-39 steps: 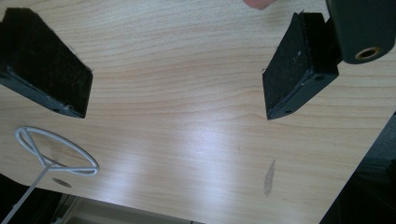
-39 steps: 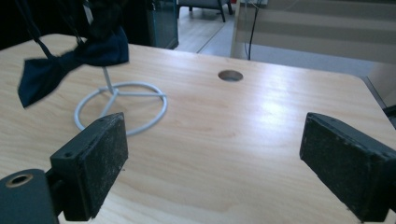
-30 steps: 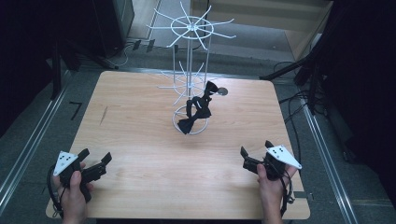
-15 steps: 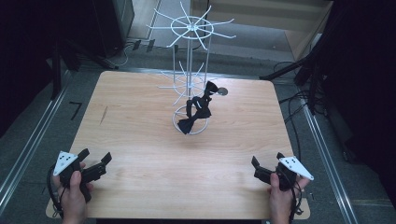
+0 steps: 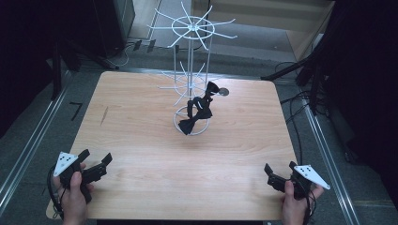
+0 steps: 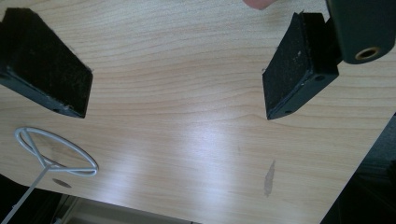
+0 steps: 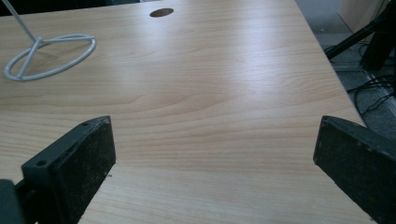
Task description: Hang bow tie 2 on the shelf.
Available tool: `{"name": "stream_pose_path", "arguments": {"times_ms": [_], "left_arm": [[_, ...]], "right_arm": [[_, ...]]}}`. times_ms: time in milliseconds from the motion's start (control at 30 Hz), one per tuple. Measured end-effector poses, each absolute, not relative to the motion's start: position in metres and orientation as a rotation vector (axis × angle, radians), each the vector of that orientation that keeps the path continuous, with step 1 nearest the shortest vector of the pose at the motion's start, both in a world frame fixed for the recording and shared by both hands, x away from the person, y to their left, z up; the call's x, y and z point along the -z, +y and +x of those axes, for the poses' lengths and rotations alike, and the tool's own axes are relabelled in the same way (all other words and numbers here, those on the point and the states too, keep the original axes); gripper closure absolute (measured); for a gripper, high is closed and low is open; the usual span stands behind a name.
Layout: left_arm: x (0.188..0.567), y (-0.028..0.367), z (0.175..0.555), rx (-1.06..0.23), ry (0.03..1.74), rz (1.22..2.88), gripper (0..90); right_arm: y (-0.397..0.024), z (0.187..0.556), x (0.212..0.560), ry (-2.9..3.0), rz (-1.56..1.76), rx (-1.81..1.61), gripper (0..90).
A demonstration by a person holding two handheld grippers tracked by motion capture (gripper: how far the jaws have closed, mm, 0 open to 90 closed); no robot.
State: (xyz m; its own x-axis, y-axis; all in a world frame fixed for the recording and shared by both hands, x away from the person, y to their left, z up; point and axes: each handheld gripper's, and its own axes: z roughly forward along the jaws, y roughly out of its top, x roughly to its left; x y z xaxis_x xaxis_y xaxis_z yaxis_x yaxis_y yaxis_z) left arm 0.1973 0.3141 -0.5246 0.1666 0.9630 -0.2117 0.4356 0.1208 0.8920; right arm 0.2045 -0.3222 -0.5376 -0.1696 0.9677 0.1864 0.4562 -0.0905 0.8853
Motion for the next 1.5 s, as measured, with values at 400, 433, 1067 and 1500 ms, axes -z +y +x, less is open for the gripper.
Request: {"name": "stream_pose_path", "arguments": {"times_ms": [400,433,1067,1500], "left_arm": [[0.524,0.313,0.197,-0.692,1.418,1.487,9.3],[0.524,0.313,0.197,-0.693,1.417,1.487,9.3],[0.524,0.311,0.197,-0.698,1.409,1.501,9.3],[0.524,0.312,0.198,-0.696,1.413,1.502,9.3]], "right_arm": [[-0.355,0.189,0.54,1.613,1.579,-1.198,0.0],[-0.358,0.187,0.541,1.608,1.582,-1.19,0.0],[-0.395,0.171,0.551,1.652,1.578,-1.229,0.0],[-0.389,0.173,0.551,1.709,1.528,-1.203,0.1]]}}
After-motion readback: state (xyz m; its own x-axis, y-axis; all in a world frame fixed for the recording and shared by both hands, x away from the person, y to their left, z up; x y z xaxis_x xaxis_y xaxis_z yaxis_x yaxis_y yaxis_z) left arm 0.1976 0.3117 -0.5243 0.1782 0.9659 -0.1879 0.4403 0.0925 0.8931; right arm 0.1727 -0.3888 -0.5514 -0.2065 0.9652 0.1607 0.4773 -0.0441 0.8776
